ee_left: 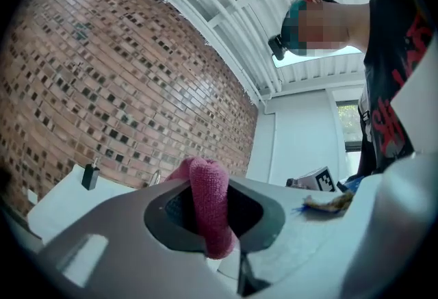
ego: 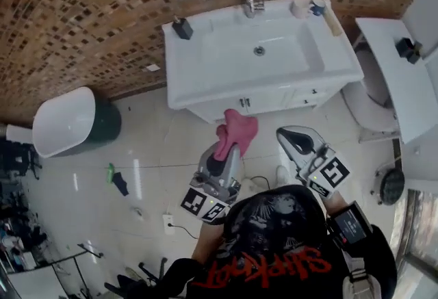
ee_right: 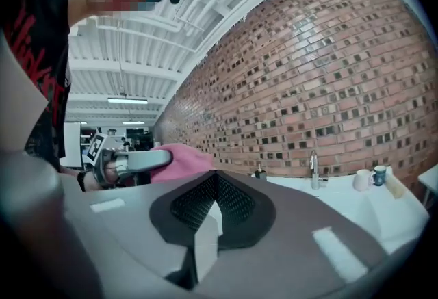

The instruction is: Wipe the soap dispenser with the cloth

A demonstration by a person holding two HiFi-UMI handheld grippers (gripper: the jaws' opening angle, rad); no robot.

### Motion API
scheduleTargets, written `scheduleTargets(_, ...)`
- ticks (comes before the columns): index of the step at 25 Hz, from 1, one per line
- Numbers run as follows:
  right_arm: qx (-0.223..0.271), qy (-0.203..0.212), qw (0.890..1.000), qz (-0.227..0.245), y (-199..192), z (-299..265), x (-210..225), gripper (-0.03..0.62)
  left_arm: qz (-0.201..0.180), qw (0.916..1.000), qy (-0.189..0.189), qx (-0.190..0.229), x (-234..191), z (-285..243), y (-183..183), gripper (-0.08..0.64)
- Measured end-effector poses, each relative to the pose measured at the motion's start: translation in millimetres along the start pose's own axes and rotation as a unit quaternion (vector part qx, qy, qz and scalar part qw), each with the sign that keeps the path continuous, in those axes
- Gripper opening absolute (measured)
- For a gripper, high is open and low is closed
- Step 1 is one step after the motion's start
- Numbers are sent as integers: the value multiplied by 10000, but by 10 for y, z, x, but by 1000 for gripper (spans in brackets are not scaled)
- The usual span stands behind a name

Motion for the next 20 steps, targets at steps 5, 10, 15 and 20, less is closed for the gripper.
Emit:
scheduleTargets(5, 372, -257, 9973, -572, 86, 489, 385, 0, -380, 9978, 277, -458, 258, -542, -135, 51)
scheduleTargets(10, 178, 171, 9909, -1324, -141, 466, 493, 0, -266, 9897, 1160, -799, 409, -419, -340, 51)
scheduleTargets(15, 315, 731, 9915, -1025, -15, 409, 255, 0, -795, 9813, 1503, -898, 836, -240, -442, 51)
scheduleTargets(20, 520, 1086, 9898, -761, 312, 423, -107, 0, -1000, 9808, 1597, -498, 1119, -7, -84, 51)
Point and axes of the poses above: the fingertips, and each gripper's own axes: z backward along the fingers, x to its right, y out of its top, the point moved 4 cm from there along z, backward along the fingers, and after that the axes turned 7 degrees about z, right-handed, at the moved point
